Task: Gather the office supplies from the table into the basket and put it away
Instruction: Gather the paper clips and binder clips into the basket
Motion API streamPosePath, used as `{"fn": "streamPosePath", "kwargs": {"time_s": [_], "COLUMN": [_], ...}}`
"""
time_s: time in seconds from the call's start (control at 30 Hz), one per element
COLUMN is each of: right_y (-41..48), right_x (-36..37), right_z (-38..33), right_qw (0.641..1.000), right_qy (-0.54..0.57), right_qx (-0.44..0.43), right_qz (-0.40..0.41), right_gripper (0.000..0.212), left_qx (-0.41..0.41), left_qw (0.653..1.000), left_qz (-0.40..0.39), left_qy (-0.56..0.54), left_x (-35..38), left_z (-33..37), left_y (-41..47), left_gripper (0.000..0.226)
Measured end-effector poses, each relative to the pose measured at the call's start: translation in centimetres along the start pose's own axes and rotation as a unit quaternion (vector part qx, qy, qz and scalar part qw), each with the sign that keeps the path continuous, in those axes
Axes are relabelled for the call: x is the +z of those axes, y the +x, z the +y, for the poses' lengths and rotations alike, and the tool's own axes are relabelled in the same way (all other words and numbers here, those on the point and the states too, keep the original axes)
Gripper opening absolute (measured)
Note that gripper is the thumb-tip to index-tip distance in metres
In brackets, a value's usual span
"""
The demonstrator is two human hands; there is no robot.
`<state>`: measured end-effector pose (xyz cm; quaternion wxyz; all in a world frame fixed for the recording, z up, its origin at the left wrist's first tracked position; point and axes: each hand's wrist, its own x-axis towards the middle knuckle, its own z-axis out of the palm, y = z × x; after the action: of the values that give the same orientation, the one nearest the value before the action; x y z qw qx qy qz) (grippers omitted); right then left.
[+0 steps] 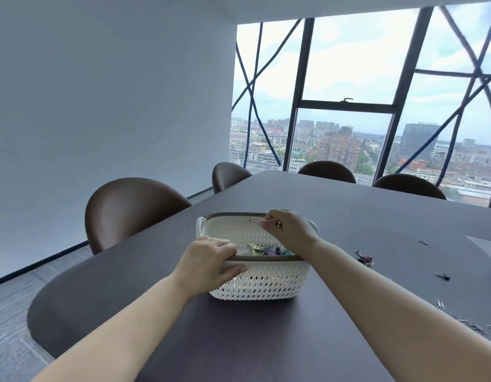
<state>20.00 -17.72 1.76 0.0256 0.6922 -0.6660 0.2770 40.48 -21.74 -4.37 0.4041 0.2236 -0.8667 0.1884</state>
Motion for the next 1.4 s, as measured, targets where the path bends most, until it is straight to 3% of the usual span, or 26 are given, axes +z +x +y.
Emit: {"fn": "streamPosePath", "kwargs": {"time_s": [0.13,0.4,0.6,0.7,0.8,0.9,0.97,1.07,1.17,1.3,1.4], "right_y": [-0.9,-1.5,-2.5,-4.2,-6.8,-10.6,-13.9,-19.9,-25.9,-30.7,-31.2], "right_x": [-0.9,-1.0,-1.2,-2.4,-4.3,-6.4,-7.8,-10.0,-11.9,-13.4,-13.8], "right_z": [0.6,2.1,3.1,4.3,7.0,11.1,14.4,19.7,24.6,28.8,30.6], "right_qw": [0.997,0.998,0.999,0.998,0.998,0.996,0.994,0.979,0.932,0.842,0.818], "right_qy": [-0.043,-0.014,0.012,0.056,0.014,-0.029,-0.045,-0.082,-0.159,-0.205,-0.177], "right_qx": [0.003,0.058,0.026,0.004,0.001,0.039,0.082,0.182,0.326,0.493,0.542], "right_qz": [-0.059,0.008,0.023,0.037,0.061,0.068,0.059,0.030,-0.015,-0.080,-0.082], "right_gripper": [0.023,0.024,0.022,0.021,0.026,0.032,0.032,0.037,0.058,0.101,0.112], "left_qx": [-0.013,-0.008,0.007,-0.016,-0.018,0.060,0.104,0.088,0.030,-0.124,-0.192], "left_qw": [1.000,0.999,0.998,0.995,0.994,0.997,0.994,0.971,0.924,0.879,0.852], "left_qz": [-0.009,-0.028,-0.060,-0.081,-0.030,0.007,-0.037,-0.195,-0.353,-0.444,-0.480], "left_qy": [-0.013,-0.014,-0.008,0.055,0.100,0.040,-0.013,-0.110,-0.145,-0.119,-0.077], "left_x": [0.6,1.0,1.2,1.2,1.7,3.2,5.3,8.9,12.7,16.9,19.0], "left_z": [0.6,1.5,1.8,2.1,4.1,9.1,12.9,18.4,22.6,24.9,25.0], "left_y": [0.6,1.6,2.0,2.1,2.7,4.3,5.3,7.0,8.6,10.8,12.5], "left_gripper": [0.042,0.043,0.040,0.043,0.041,0.032,0.032,0.043,0.056,0.081,0.093]}}
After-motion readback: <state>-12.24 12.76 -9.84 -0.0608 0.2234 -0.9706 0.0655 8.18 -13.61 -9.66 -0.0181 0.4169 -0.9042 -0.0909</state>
